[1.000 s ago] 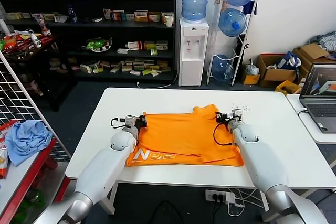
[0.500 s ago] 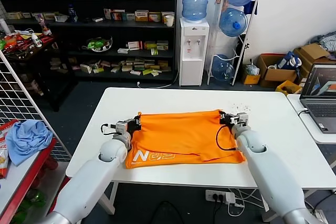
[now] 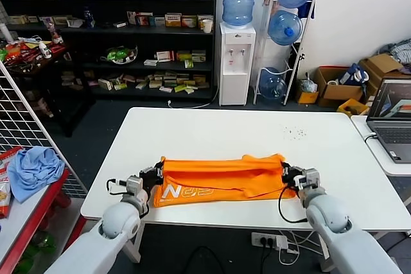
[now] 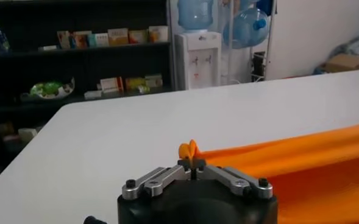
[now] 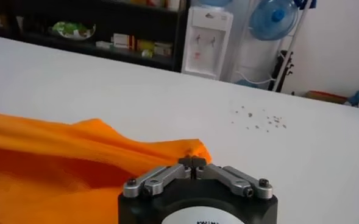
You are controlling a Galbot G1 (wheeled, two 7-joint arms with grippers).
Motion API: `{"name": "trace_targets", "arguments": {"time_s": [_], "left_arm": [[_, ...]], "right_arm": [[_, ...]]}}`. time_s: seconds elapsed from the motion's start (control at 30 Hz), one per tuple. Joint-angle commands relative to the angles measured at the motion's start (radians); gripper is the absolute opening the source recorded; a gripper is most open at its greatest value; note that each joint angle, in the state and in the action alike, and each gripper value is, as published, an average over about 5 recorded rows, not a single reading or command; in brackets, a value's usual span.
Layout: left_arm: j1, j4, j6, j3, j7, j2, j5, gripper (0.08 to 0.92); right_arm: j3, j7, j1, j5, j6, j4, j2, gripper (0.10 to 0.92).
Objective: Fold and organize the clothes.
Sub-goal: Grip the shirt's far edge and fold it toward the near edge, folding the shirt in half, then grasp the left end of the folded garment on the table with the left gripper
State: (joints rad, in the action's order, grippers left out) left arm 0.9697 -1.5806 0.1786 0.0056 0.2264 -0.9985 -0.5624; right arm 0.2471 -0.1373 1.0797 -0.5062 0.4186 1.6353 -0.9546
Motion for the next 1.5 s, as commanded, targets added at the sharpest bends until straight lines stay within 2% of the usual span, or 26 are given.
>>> {"name": "trace_targets", "arguments": {"time_s": [0.03, 0.17, 0.43, 0.8, 0.93, 1.07, 1.5], "left_arm": [[0.218, -0.16, -0.047, -0.019, 0.057, 0.018, 0.049, 0.101], [0.216, -0.144, -0.114, -0.025, 0.069, -0.015, 0.073, 0.176], [0.193, -0.142, -0.126, -0.04, 0.064, -0.027, -0.017, 0.41], [0.115, -0.03, -0.019, -0.029, 0.044, -0.065, -0.188, 0.73], [0.094, 0.0, 0.034, -0.03, 0.065, -0.067, -0.207, 0.807], [0.087, 0.012, 0.043, -0.033, 0.067, -0.065, -0.218, 0.747], [0.091, -0.023, 0.078, -0.027, 0.051, -0.045, -0.231, 0.366]], "right_arm": [[0.027, -0.046, 0.181, 0.042, 0.03, 0.132, 0.032, 0.124], [0.029, -0.047, 0.179, 0.06, 0.035, 0.119, 0.027, 0.16], [0.046, -0.063, 0.162, 0.038, 0.006, 0.162, 0.031, 0.371], [0.048, -0.066, 0.166, 0.023, -0.001, 0.179, 0.025, 0.692], [0.05, -0.066, 0.167, 0.013, 0.001, 0.187, 0.029, 0.79], [0.047, -0.066, 0.166, 0.006, 0.005, 0.192, 0.031, 0.82], [0.04, -0.073, 0.166, -0.006, 0.021, 0.213, 0.029, 0.823]]}}
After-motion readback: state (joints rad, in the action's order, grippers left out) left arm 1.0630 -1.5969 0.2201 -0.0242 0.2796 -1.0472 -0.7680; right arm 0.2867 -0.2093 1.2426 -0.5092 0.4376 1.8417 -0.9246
